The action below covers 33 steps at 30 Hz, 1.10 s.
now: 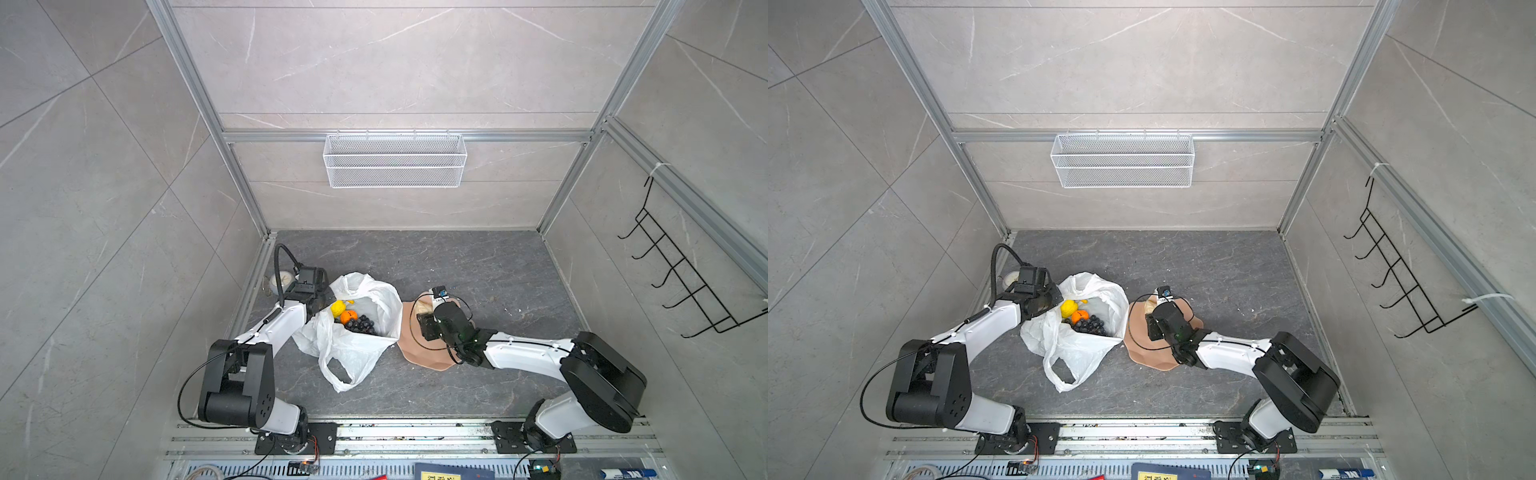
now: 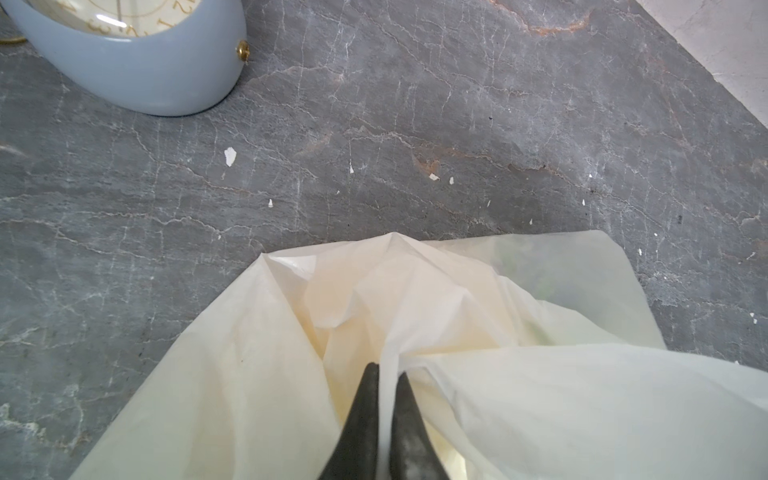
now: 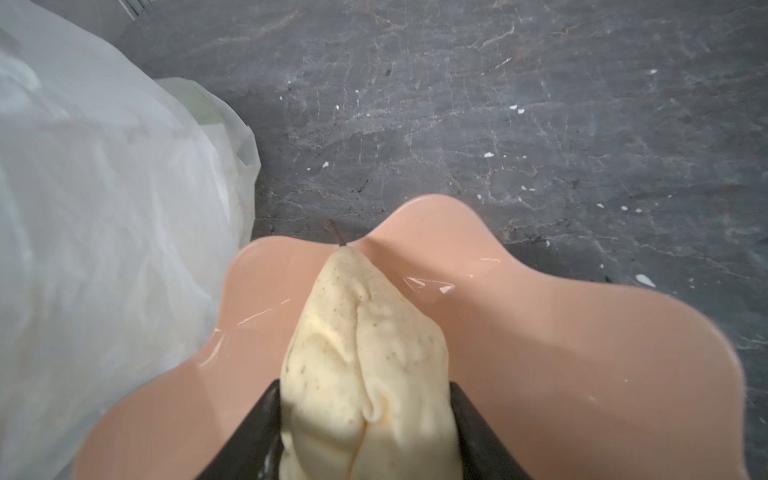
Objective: Take the fake fruits out of the plastic bag
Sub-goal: 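Release the pear in the bowl and move the right gripper back into the bag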
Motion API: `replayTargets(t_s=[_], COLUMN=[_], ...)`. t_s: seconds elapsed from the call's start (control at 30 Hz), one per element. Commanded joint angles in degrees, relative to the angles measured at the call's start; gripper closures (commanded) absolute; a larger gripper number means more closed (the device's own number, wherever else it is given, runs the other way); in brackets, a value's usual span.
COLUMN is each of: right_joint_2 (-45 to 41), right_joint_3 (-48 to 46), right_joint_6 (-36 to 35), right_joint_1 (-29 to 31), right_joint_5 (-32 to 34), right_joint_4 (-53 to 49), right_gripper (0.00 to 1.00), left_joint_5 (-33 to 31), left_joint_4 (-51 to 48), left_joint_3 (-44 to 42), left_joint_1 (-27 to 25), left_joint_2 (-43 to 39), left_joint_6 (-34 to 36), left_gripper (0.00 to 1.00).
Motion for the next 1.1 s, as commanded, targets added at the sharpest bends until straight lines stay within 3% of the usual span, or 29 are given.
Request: replayTargets(t_s=[0.0, 0.23, 0.47, 1.07], right_joint_2=[1.8, 2.9, 1.7, 3.4], right_joint_3=[0.9, 0.2, -0.5, 0.1], right_joint_6=[0.9, 1.7, 2.0, 3.7], right_joint_1=[-0.2, -0.2, -0.2, -0.2], right_joint_5=[1.8, 1.4, 1.1, 0.1], right_joint_4=[3.9, 3.9, 2.9, -0.5], right_gripper=[0.59, 0.44, 0.37, 0.33], left_joint_5=[0.6, 0.9, 1.1, 1.1], left_joint_4=[-0.3, -0.2, -0.3, -0.1], left_joint_3=[-0.3, -0.1, -0.5, -1.1], left_joint_1=[-0.1, -0.1, -0.2, -0.2], left_joint_2=[-2.0, -2.0, -2.5, -4.0], left_joint_6=[0.4, 0.5, 0.5, 0.4], left_gripper=[0.9, 0.9, 0.9, 0.9])
